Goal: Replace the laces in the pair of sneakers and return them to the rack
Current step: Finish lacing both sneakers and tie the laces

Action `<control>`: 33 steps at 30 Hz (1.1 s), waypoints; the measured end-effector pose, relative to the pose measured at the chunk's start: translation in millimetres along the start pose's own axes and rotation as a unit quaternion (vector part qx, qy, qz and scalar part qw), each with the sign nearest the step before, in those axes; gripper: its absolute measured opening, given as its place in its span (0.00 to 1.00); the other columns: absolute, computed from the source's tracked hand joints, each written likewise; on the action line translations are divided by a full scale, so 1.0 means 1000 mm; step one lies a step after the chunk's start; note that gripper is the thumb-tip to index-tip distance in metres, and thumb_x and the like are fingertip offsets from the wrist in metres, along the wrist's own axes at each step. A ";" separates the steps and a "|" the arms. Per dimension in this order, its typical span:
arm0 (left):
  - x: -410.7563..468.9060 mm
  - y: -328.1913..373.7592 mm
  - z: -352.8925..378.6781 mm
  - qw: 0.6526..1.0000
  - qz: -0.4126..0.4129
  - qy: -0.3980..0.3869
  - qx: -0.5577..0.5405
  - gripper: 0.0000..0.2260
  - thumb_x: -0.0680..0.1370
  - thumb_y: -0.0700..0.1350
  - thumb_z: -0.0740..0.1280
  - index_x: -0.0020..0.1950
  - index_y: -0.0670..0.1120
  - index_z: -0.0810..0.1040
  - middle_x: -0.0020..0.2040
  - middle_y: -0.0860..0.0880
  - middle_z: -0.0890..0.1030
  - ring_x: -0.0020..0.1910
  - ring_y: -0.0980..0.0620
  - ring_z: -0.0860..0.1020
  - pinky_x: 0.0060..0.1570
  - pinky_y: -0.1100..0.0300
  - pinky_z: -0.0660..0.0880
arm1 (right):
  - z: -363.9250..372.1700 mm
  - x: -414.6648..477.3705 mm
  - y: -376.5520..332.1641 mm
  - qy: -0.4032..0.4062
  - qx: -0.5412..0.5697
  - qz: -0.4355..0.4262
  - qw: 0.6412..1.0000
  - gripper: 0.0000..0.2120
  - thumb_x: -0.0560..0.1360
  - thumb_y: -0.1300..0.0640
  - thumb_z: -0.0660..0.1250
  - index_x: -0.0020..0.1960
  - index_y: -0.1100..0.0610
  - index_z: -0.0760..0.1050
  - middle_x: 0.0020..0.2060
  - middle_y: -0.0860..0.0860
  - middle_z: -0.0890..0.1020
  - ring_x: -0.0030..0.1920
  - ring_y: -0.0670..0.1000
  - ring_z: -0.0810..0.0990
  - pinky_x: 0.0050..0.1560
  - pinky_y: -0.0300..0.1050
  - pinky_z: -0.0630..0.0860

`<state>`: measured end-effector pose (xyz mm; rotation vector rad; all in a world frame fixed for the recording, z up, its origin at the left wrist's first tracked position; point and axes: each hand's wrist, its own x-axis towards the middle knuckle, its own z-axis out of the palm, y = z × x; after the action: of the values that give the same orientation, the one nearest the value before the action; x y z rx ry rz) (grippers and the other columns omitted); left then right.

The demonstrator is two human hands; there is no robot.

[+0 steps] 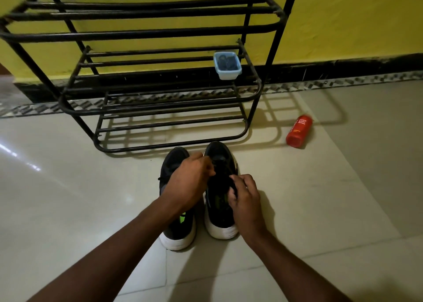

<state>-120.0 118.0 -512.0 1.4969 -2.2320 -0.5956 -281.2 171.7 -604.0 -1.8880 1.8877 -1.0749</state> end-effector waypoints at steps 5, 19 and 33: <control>-0.001 0.000 -0.015 0.999 0.001 0.024 -0.041 0.10 0.80 0.36 0.65 0.55 0.44 0.85 0.50 0.48 0.84 0.49 0.51 0.81 0.51 0.54 0.79 | -0.008 0.006 -0.002 -0.030 -0.002 -0.015 0.999 0.15 0.77 0.65 0.67 0.63 0.63 0.77 0.53 0.55 0.76 0.52 0.55 0.78 0.54 0.46 0.78; -0.005 0.082 -0.092 0.865 -0.060 0.141 -0.477 0.02 0.80 0.39 0.68 0.49 0.42 0.81 0.44 0.43 0.87 0.46 0.45 0.86 0.45 0.57 0.81 | -0.122 0.062 -0.089 0.112 0.280 0.034 0.953 0.16 0.80 0.63 0.68 0.65 0.52 0.76 0.40 0.48 0.86 0.42 0.46 0.85 0.51 0.40 0.80; -0.001 0.110 -0.122 0.880 -0.061 0.174 -0.438 0.01 0.77 0.41 0.72 0.46 0.46 0.84 0.42 0.49 0.86 0.43 0.58 0.83 0.37 0.70 0.75 | -0.155 0.093 -0.143 0.095 0.335 0.008 0.937 0.04 0.75 0.58 0.75 0.48 0.50 0.85 0.44 0.46 0.85 0.48 0.45 0.84 0.51 0.50 0.82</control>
<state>-138.9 140.9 -350.3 1.1230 -1.2911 -1.0854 -286.2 149.5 -375.2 -1.4058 1.3467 -1.6747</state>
